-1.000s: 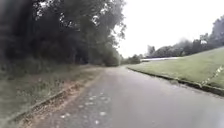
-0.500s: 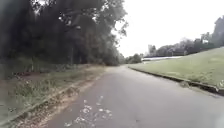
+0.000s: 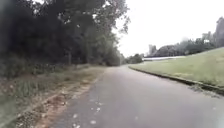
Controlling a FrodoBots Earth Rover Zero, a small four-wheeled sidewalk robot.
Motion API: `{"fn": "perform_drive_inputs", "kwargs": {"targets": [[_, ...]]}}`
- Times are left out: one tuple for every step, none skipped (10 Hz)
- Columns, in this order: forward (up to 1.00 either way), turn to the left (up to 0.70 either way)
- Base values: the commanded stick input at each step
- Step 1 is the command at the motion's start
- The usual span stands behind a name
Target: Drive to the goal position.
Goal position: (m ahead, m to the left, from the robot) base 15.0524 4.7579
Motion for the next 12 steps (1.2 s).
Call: {"fn": "perform_drive_inputs", "kwargs": {"targets": [[1.0,0.0],[1.0,0.0],[1.0,0.0],[1.0,0.0],[1.0,0.0],[1.0,0.0],[1.0,0.0],[1.0,0.0],[1.0,0.0],[1.0,0.0],[1.0,0.0],[1.0,0.0]]}}
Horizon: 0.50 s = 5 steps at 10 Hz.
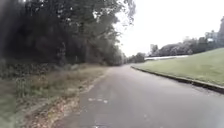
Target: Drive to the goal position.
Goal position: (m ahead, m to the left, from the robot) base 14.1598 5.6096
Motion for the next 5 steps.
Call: {"fn": "perform_drive_inputs", "kwargs": {"targets": [[1.0,0.0],[1.0,0.0],[1.0,0.0],[1.0,-0.04],[1.0,-0.18]]}}
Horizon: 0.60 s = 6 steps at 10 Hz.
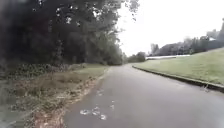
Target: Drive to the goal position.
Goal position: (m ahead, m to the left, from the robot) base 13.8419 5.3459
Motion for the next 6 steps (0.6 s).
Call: {"fn": "perform_drive_inputs", "kwargs": {"targets": [[1.0,-0.3],[1.0,-0.4],[1.0,-0.18],[1.0,-0.07],[1.0,-0.33],[1.0,-0.4]]}}
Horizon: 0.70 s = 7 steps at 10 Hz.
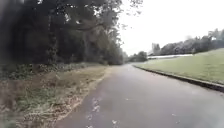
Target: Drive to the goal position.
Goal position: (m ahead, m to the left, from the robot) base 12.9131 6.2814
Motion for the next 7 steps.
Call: {"fn": "perform_drive_inputs", "kwargs": {"targets": [[1.0,0.0],[1.0,0.0],[1.0,0.0],[1.0,0.0],[1.0,0.0],[1.0,-0.34],[1.0,-0.09]]}}
